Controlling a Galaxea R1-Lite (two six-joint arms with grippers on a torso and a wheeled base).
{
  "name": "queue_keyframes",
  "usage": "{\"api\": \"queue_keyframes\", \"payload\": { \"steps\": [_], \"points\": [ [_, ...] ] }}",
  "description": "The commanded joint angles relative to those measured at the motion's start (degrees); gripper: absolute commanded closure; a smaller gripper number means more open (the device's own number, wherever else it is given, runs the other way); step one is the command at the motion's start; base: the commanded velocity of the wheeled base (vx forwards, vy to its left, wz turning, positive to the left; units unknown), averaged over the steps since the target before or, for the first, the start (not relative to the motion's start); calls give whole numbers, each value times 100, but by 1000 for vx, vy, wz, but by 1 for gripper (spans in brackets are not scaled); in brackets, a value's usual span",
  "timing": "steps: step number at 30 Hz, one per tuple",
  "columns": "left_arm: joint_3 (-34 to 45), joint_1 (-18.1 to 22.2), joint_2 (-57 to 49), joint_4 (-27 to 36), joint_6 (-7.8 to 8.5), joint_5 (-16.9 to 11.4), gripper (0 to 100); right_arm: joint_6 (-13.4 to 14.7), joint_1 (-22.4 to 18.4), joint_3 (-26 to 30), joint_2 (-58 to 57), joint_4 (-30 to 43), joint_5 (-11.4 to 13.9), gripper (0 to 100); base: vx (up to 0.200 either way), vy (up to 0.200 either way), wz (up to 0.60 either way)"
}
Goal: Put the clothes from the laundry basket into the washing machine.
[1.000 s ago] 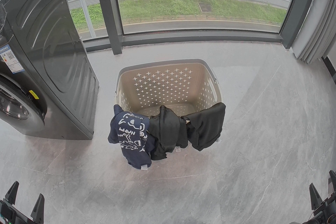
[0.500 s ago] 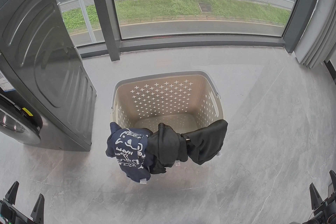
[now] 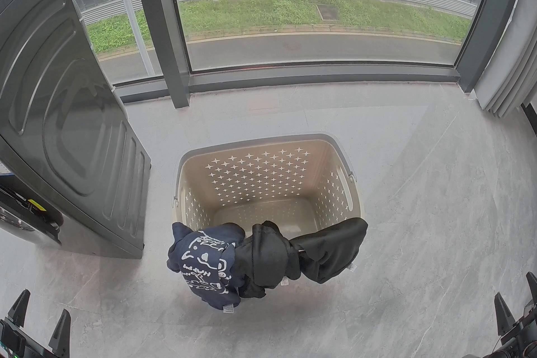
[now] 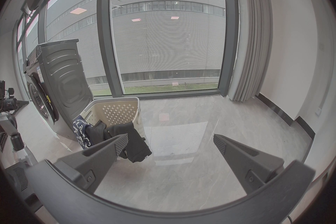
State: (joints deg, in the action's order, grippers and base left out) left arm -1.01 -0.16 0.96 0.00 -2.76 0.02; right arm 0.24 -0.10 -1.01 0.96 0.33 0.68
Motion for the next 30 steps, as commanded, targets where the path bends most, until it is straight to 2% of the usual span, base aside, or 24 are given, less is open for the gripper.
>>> {"api": "queue_keyframes", "payload": {
  "steps": [1,10,16,25,30],
  "points": [
    [92,-2,-44,0,-6,-2,0,2,1,92,-96,2,2,0,0,0,0],
    [92,-2,-44,0,-6,6,0,2,1,92,-96,2,2,0,200,0,0],
    [92,7,-44,0,-6,6,0,2,-8,92,-96,2,2,0,0,0,0],
    [92,-2,-44,0,-6,6,0,2,-8,92,-96,2,2,0,200,0,0],
    [92,-2,-44,0,-6,6,0,2,-8,92,-96,2,2,0,0,0,0]
  ]
}}
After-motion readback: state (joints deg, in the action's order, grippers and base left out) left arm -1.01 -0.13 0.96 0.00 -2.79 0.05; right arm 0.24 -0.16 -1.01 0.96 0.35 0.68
